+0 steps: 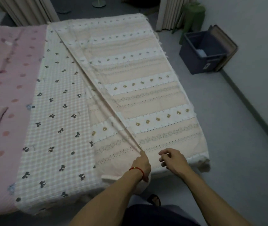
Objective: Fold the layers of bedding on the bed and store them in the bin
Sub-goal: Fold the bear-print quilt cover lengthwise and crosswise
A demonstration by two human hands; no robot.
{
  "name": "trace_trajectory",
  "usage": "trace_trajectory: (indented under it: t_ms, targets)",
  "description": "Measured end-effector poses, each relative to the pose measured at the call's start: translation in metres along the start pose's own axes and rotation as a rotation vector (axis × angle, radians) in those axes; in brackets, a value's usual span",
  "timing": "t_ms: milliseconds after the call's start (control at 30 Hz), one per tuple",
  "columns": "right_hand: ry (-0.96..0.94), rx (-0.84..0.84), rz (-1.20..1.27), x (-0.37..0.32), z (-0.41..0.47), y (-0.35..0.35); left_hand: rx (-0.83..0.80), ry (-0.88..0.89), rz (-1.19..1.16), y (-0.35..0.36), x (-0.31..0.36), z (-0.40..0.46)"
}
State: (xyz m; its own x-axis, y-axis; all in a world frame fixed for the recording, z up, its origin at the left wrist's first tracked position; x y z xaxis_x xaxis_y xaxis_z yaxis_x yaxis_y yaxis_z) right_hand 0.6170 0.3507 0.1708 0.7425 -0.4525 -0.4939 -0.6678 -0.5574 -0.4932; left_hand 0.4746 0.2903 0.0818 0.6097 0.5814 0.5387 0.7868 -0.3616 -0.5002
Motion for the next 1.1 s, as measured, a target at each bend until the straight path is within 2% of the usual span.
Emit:
trace_trajectory:
  t_ms: [100, 200, 267, 333, 500, 567, 800, 933, 1100]
  targets:
    - [0.015, -0.006, -0.012, 0.011, 0.009, -0.02, -0.12, 0.023, -0.033, 0.029, 0.022, 0.019]
    - [0.015, -0.017, -0.058, 0.019, 0.027, -0.045, -0.257, 0.047, 0.063, 0.041, 0.048, 0.025]
    - [-0.009, -0.018, -0.07, 0.023, 0.04, -0.068, -0.236, 0.016, 0.007, 0.043, 0.066, 0.026]
    - [-0.063, -0.034, -0.093, 0.022, 0.058, -0.095, -0.128, 0.022, -0.09, 0.035, 0.097, 0.03]
    - [-0.212, -0.057, -0.105, 0.02, 0.101, -0.198, 0.351, 0.169, -0.083, -0.01, 0.221, 0.038]
    - [-0.27, -0.053, -0.056, 0.02, 0.109, -0.245, 0.477, 0.19, -0.125, -0.016, 0.269, 0.036]
    - [-0.398, -0.087, 0.001, -0.006, 0.127, -0.383, 0.687, 0.247, -0.088, -0.029, 0.415, 0.025]
    - [-0.477, -0.081, 0.024, -0.041, 0.155, -0.417, 0.771, 0.266, -0.094, -0.056, 0.452, 0.038]
    - [-0.544, -0.123, -0.017, -0.075, 0.195, -0.456, 0.876, 0.281, -0.282, -0.088, 0.493, 0.092]
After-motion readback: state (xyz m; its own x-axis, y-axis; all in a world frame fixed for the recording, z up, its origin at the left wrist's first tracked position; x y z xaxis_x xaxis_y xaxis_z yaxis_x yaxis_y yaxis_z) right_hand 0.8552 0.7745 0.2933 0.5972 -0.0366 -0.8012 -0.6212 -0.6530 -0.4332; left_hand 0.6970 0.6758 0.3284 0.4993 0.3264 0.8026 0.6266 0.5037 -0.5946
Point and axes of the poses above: each hand's wrist, its own z-axis towards the middle knuckle, its own y-axis out of the palm, x = y × z, the point moved 10 cm from there along z, towards the middle knuckle, and after that the axes turned 10 degrees about y, right-handed, at the moved point
